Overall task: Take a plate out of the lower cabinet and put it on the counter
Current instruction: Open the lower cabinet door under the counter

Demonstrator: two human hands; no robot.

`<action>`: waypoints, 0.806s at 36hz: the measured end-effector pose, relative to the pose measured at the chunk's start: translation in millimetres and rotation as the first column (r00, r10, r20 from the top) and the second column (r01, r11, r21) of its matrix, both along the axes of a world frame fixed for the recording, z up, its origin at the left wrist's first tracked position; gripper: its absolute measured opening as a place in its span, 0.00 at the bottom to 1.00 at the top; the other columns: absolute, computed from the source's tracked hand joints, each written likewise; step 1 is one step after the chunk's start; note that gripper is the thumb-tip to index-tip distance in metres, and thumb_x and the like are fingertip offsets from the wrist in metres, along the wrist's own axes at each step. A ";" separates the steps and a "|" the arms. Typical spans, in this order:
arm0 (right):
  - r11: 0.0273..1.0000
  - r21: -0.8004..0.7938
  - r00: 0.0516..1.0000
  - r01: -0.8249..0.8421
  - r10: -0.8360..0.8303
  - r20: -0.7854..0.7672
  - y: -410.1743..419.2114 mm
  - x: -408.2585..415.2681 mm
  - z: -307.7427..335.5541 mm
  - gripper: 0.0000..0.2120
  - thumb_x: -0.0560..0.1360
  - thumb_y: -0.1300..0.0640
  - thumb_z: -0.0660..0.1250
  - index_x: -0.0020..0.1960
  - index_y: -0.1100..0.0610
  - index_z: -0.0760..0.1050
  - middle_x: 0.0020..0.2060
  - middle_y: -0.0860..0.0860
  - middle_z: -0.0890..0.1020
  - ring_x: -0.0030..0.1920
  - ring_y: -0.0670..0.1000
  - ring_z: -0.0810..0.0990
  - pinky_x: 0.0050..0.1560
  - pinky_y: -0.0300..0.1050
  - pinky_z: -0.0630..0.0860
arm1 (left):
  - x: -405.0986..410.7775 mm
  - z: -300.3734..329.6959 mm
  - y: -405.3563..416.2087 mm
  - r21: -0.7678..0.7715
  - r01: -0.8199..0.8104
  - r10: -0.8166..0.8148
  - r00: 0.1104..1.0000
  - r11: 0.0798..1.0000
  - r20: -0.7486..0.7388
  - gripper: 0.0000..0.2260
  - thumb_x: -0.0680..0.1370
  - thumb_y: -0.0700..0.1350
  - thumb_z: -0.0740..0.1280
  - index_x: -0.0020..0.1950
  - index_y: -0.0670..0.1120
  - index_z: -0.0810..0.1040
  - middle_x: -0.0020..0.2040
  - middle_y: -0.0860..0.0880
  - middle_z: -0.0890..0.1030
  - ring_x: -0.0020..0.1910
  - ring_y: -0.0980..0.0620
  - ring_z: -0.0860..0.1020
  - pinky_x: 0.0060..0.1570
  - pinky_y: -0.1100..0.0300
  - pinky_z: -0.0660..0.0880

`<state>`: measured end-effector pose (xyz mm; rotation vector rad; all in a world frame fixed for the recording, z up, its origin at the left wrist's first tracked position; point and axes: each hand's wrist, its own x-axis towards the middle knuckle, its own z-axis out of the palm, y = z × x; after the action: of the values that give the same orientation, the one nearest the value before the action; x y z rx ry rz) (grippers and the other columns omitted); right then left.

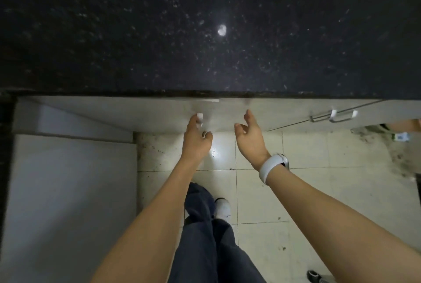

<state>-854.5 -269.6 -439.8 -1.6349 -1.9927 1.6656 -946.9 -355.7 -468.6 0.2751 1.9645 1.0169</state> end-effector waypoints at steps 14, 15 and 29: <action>0.795 0.137 0.789 -0.590 0.604 -0.108 -113.7 46.9 30.9 0.23 0.75 0.67 0.53 0.69 0.55 0.64 0.65 0.55 0.74 0.64 0.52 0.72 0.57 0.20 0.60 | 62.3 30.9 -132.9 -0.072 -0.208 0.211 0.977 0.975 0.037 0.16 0.80 0.44 0.56 0.68 0.47 0.66 0.68 0.44 0.71 0.67 0.46 0.69 0.63 0.56 0.65; 0.780 0.129 0.773 -0.612 0.624 -0.111 -122.6 51.5 29.9 0.23 0.75 0.67 0.53 0.69 0.55 0.63 0.66 0.54 0.73 0.65 0.51 0.71 0.56 0.16 0.58 | 63.2 39.4 -143.1 -0.045 -0.270 0.272 0.962 0.962 0.019 0.15 0.80 0.44 0.56 0.67 0.46 0.68 0.67 0.45 0.72 0.66 0.47 0.70 0.63 0.56 0.67; 0.560 -0.016 0.559 -0.829 0.825 -0.082 -213.9 44.1 29.0 0.21 0.77 0.62 0.52 0.68 0.51 0.65 0.66 0.54 0.75 0.62 0.54 0.75 0.65 0.50 0.71 | 51.9 99.9 -240.4 0.015 -0.399 0.375 0.848 0.917 -0.375 0.17 0.78 0.40 0.59 0.67 0.50 0.67 0.55 0.59 0.76 0.50 0.63 0.77 0.46 0.76 0.73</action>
<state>-810.4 -483.6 -410.9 -0.5461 -2.9530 1.9398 -895.0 -596.1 -368.7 0.0288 2.4614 1.2230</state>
